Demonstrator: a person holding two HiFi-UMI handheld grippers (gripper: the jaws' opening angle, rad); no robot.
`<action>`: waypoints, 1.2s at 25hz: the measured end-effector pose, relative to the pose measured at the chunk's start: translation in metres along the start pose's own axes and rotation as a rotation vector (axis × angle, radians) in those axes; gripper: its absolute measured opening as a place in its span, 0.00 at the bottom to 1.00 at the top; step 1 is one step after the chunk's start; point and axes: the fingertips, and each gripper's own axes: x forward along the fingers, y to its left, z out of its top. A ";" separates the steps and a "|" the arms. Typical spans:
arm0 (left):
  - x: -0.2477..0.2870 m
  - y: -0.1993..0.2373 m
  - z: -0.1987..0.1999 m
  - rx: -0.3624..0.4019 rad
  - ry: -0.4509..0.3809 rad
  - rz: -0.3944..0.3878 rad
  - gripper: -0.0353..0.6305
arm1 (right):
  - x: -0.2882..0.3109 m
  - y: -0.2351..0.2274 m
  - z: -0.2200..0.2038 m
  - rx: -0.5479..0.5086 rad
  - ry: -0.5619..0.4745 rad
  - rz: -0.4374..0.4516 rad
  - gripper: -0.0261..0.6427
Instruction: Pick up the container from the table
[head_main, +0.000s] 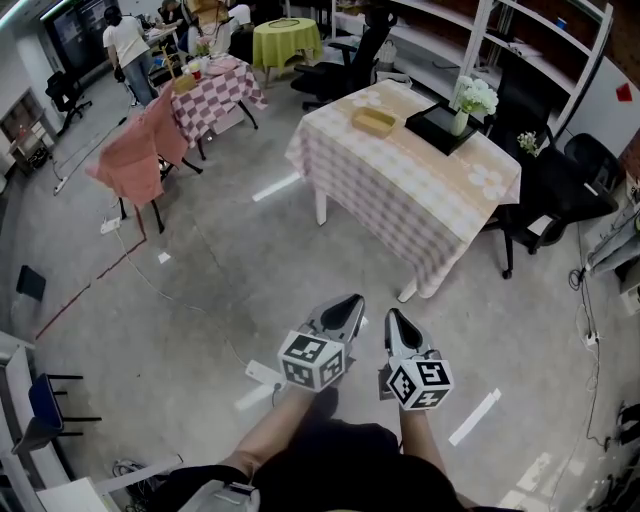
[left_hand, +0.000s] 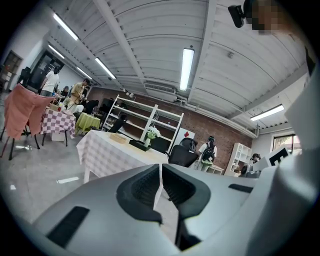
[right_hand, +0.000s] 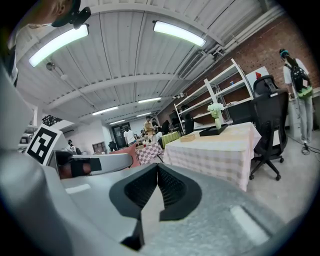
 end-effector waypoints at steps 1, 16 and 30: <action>0.004 0.003 0.003 0.000 0.000 -0.002 0.09 | 0.006 -0.001 0.002 0.000 0.001 -0.001 0.05; 0.073 0.054 0.037 0.008 0.023 -0.006 0.09 | 0.081 -0.036 0.026 0.039 0.016 -0.022 0.05; 0.116 0.097 0.056 0.010 0.028 -0.015 0.09 | 0.136 -0.060 0.039 0.085 0.003 -0.049 0.05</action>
